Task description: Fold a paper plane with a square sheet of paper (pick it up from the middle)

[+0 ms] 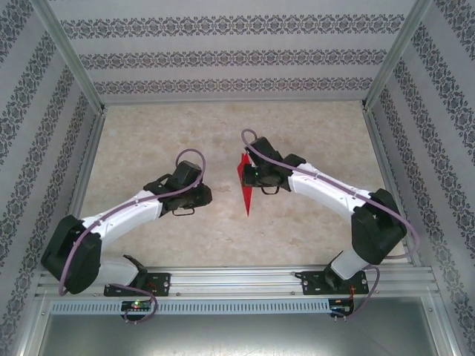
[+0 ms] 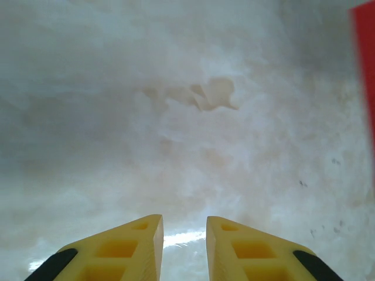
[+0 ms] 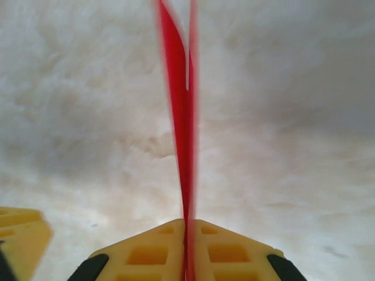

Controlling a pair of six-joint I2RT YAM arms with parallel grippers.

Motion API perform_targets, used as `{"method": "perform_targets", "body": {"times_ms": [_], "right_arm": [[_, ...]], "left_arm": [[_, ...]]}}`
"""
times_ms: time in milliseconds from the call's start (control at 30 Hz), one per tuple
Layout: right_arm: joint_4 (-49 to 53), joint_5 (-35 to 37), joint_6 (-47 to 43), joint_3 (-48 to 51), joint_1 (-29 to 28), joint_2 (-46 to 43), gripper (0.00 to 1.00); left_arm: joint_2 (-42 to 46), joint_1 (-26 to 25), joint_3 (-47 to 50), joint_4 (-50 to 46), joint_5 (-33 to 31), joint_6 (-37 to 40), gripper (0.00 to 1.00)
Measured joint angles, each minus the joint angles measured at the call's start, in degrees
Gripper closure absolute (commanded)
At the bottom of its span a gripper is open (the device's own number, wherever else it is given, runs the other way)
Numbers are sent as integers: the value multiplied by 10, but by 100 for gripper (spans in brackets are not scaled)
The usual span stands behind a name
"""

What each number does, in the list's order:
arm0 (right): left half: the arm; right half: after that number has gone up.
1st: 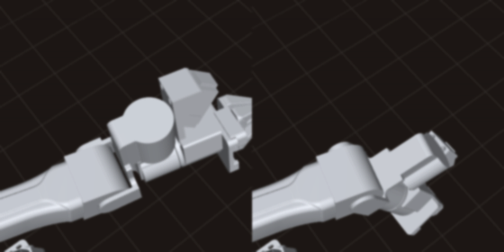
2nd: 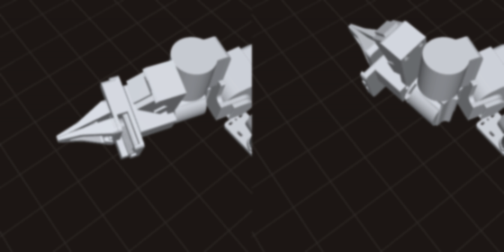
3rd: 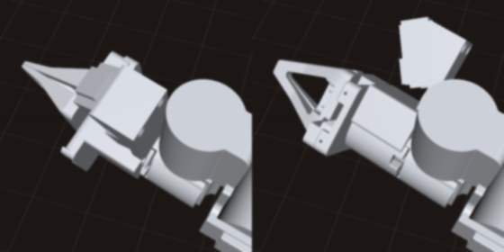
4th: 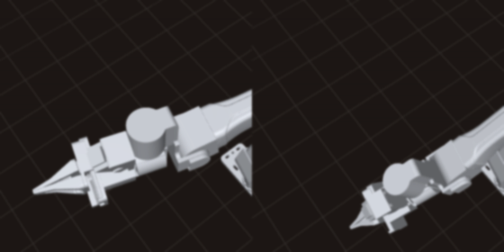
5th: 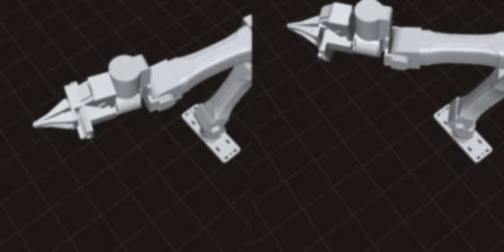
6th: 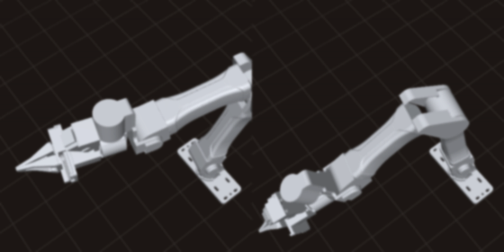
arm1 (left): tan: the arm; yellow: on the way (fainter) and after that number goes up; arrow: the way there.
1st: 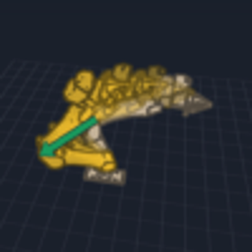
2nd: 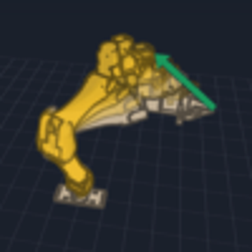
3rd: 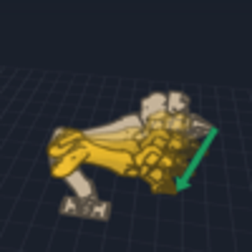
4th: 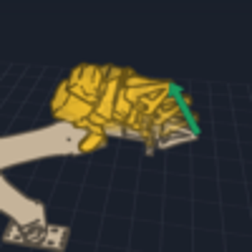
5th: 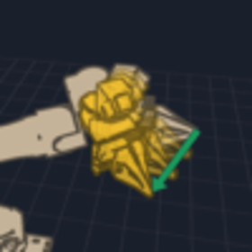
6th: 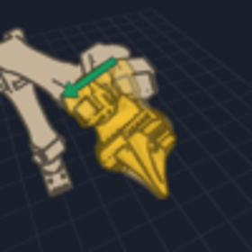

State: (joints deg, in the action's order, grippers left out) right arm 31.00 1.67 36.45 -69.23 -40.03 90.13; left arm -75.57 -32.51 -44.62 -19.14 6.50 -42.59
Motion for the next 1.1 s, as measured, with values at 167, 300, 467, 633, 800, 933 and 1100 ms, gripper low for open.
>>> {"method": "perform_targets", "body": {"times_ms": [167, 300, 467, 633, 800, 933, 1100], "right_arm": [[148, 204, -24, -78, -60, 22, 90], [214, 311, -24, -94, -110, 72, 90], [257, 348, -19, -130, -132, 165, 90], [287, 355, -8, -189, -150, 260, 86], [278, 311, -6, -215, -172, 304, 81], [224, 214, -13, -216, -176, 304, 55], [81, 55, -21, -128, -168, 234, 36]], "left_arm": [[53, 4, 28, -10, -68, -26, 69], [98, 8, 41, -32, -123, -51, 67], [173, 8, 64, -60, -193, -88, 59], [251, 8, 95, -91, -253, -120, 56], [304, 8, 119, -104, -285, -137, 55], [309, 8, 121, -107, -295, -143, 55], [309, 8, 121, -107, -296, -145, 55]]}}
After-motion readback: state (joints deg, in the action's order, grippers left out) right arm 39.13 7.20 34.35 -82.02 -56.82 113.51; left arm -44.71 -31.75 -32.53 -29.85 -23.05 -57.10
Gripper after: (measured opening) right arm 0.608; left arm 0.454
